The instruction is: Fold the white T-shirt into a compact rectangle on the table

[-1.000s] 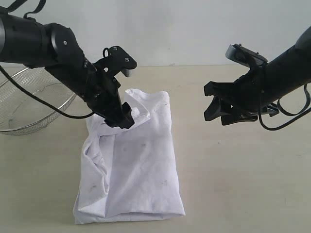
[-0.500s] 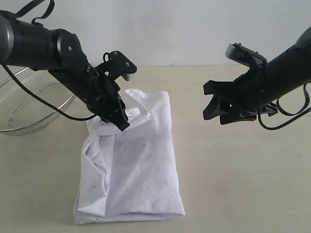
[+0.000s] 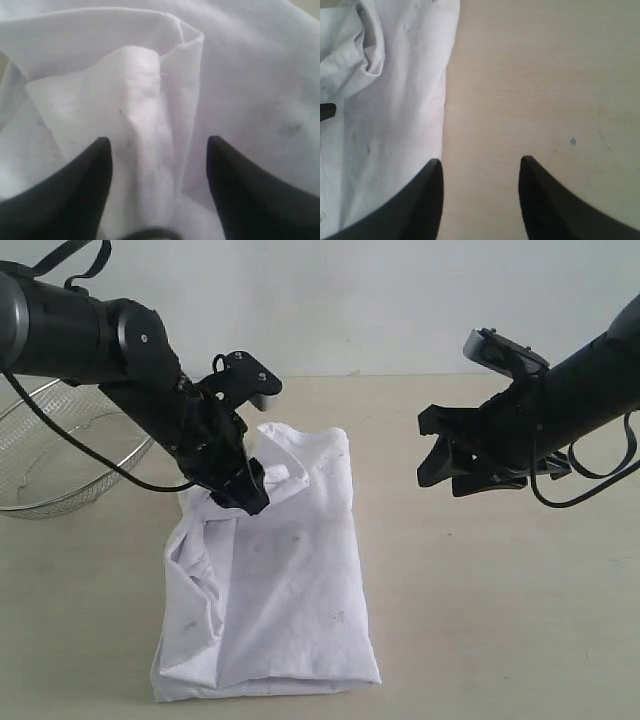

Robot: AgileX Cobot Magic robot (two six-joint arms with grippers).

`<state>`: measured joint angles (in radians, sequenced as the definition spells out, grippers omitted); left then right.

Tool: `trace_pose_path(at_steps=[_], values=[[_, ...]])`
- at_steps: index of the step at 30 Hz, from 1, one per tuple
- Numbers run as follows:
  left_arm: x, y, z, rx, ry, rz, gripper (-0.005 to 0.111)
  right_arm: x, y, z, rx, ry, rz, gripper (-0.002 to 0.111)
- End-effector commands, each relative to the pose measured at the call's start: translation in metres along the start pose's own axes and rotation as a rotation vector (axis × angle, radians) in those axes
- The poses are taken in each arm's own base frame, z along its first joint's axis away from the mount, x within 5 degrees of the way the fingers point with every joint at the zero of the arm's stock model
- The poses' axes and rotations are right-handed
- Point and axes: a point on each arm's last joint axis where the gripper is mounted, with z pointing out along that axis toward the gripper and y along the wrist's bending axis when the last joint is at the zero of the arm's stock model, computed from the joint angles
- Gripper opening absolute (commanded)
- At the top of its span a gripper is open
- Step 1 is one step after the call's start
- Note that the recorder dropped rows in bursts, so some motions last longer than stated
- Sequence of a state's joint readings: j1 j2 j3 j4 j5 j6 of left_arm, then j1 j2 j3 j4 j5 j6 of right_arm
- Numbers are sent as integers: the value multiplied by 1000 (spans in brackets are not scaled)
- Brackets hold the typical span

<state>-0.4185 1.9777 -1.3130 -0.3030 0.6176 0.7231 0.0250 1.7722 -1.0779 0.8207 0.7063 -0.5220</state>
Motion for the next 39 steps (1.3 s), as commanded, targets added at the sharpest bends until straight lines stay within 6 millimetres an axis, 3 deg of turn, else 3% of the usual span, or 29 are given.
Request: trace_pose_path(at_steps=[1,9,14,21,30,39], values=[[-2,-3,12,9,-6,-17,43,0,2,-5,-6,-8,-12,42],[-11,1,12,4,-12,-2,5,0,2,-5,-9,-2,-20,42],[-12,10,8,-59,19,-69,5,0,2,-5,-9,-2,-20,42],[2,18,5,-165,176,-120,5,0,2,-5,-6,-7,-20,42],[4,21,4,-204,183,-204,5,0,2,-5,-10,-1,-20,42],[-2,29,-23,-331,132,-299,6,0,2,-5,-10,-1,-24,42]])
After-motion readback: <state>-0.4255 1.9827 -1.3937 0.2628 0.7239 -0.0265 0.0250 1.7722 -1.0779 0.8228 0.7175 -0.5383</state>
